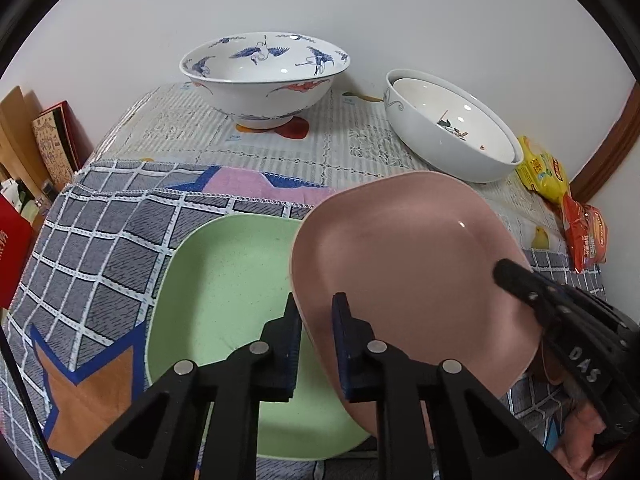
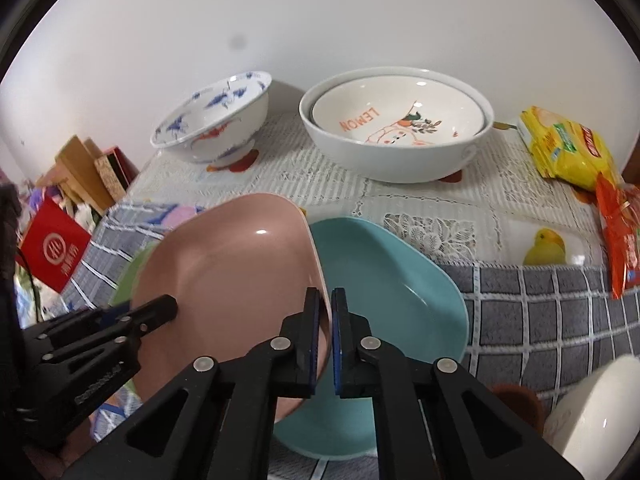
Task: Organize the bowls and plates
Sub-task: 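Move both grippers to the pink plate rim and close on it, then lift the pink plate with both grippers and lower it onto the green plate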
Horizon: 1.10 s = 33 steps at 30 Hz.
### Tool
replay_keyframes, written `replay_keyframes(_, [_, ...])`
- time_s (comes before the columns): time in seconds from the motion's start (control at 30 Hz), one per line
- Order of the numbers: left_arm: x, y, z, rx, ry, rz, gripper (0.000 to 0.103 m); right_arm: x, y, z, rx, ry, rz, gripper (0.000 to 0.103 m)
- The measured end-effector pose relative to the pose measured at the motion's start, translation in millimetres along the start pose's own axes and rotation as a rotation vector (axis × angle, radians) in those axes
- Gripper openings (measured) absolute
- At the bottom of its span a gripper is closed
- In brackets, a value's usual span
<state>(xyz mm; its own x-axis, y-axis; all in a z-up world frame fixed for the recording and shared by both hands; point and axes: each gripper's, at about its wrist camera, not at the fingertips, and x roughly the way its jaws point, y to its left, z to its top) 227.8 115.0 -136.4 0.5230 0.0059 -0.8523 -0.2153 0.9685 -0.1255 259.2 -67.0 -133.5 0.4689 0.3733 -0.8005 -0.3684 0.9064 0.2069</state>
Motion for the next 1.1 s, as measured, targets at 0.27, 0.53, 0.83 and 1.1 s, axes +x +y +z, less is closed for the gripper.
replay_keyframes(0.27, [-32.7,0.2,-6.6,0.010,-0.027,-0.012,0.014,-37.6,12.5,-10.1,0.035,-0.041,-0.009,0.005])
replay_keyframes(0.53, [-67.1,-7.1,-14.9,0.038,-0.067,-0.028,0.013,-82.4,18.4,-27.4,0.079,-0.080,-0.027,0.005])
replay_keyframes(0.83, [-96.4,-18.2,-32.4,0.070,-0.097,-0.057,0.012,-120.1,14.2,-48.2,0.133,-0.122,-0.039,0.005])
replay_keyframes(1.1, [-113.3,-22.4,-43.0,0.089,-0.108,-0.065,0.012,-141.2,17.0,-65.3,0.160,-0.142,-0.055,0.005])
